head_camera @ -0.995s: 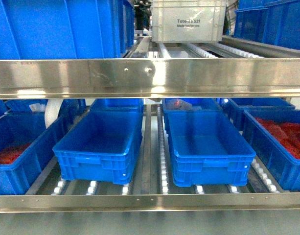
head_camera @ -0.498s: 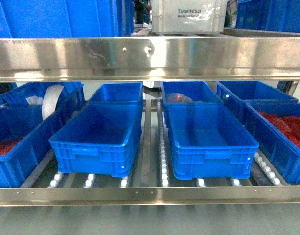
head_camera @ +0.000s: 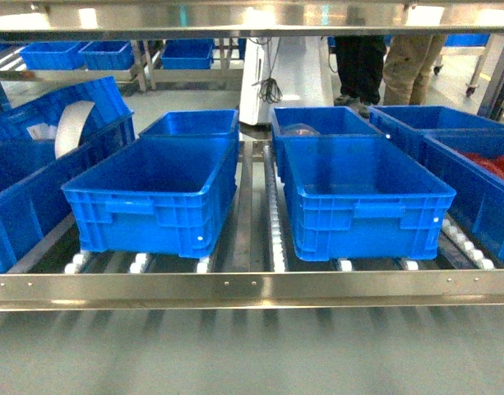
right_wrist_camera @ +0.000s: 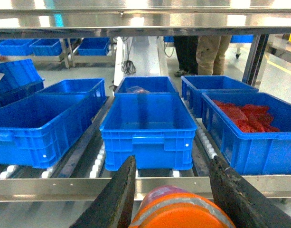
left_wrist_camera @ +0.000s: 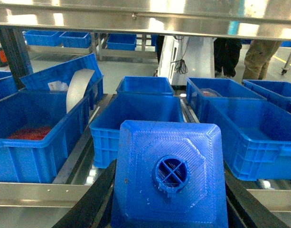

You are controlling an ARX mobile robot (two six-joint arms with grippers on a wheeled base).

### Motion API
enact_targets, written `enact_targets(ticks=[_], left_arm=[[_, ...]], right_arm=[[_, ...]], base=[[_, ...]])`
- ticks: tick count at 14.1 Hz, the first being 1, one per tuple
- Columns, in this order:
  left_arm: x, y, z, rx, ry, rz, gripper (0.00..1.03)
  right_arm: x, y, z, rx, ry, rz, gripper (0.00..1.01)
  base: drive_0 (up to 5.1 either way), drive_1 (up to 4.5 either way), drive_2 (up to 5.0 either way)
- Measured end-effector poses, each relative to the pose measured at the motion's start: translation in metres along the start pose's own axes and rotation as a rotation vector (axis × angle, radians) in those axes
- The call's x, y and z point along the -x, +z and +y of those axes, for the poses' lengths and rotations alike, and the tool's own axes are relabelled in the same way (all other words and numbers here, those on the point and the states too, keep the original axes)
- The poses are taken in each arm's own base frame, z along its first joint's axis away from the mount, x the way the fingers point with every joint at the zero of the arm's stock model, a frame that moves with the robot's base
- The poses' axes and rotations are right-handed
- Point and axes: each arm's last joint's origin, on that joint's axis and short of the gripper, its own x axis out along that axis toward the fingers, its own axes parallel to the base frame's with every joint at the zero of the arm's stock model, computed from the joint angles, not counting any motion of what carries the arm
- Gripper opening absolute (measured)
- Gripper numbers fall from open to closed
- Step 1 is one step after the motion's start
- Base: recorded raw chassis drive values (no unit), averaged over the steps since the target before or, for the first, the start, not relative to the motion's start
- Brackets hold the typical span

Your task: Sort blue parts and orange caps into right shelf containers

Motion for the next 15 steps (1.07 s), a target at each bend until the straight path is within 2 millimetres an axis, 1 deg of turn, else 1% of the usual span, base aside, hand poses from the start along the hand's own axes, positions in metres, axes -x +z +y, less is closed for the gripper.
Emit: enact_targets(ticks=[15], left_arm=[[0.0, 0.0, 0.0, 0.0, 0.0, 0.0, 0.45]], right_arm=[[0.0, -0.0003, 0.0, -0.003, 0.0, 0.003, 0.41]], base=[[0.0, 0.0, 0.0]])
